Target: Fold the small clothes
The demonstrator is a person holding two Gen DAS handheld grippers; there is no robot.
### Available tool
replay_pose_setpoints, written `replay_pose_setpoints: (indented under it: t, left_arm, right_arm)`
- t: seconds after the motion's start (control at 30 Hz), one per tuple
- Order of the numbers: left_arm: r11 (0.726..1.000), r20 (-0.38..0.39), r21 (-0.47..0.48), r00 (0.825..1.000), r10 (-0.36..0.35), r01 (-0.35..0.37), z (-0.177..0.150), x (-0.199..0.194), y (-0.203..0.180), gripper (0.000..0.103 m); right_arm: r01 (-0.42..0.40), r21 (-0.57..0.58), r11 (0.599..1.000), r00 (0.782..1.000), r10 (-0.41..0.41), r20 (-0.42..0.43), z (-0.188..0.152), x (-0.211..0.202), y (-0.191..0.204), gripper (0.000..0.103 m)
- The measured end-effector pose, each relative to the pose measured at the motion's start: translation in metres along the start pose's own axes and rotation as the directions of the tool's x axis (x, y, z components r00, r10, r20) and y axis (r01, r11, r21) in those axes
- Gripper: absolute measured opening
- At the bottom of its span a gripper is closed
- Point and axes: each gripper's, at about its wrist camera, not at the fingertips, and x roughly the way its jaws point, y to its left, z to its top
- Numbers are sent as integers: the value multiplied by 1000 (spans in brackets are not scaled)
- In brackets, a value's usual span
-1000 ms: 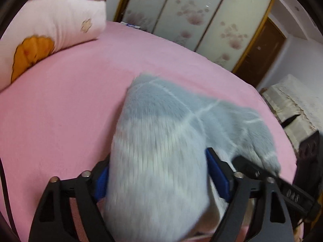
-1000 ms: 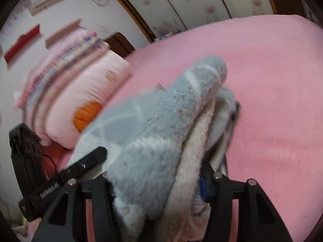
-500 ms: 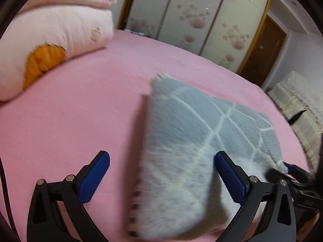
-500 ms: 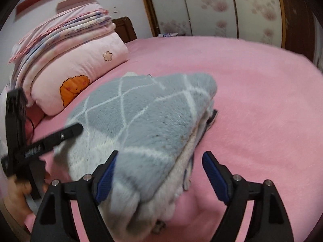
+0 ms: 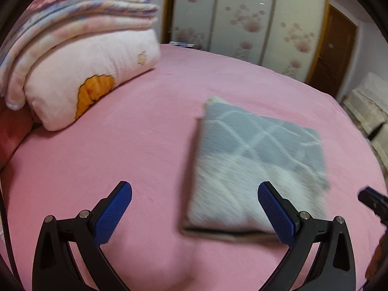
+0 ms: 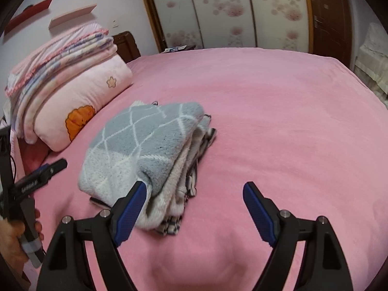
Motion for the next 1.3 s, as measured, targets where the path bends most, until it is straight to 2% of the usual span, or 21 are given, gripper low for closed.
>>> replay_pose_setpoints:
  t: [0.3, 0.53, 0.63, 0.8, 0.93, 1.07, 1.3]
  left_arm:
    - [990, 6, 76, 992, -123, 122, -21, -99, -69, 103]
    - [972, 26, 94, 976, -218, 215, -51, -180, -121, 103]
    - [965, 30, 123, 971, -237, 232, -64, -207, -139, 103]
    - [968, 65, 164, 977, -201, 189, -83, -244, -161, 103]
    - [969, 56, 137, 975, -214, 205, -99, -272, -171, 103]
    - [977, 62, 117, 980, -187, 179, -117, -300, -181, 103]
    - [952, 43, 94, 954, -296, 291, -156, -343, -204, 103]
  right_arm:
    - [5, 20, 1000, 999, -6, 32, -15, -97, -2, 82]
    - [1, 9, 1000, 998, -1, 67, -41, -173, -2, 82]
    - [11, -12, 1000, 997, -10, 80, -54, -200, -3, 82]
    - [23, -12, 1000, 994, -21, 103, -74, -240, -10, 82]
    - [25, -6, 1000, 993, -24, 112, -89, -268, -15, 82]
    - [27, -1, 1000, 992, -27, 123, -108, -297, -18, 82]
    - [35, 23, 999, 990, -38, 135, -147, -339, -32, 83]
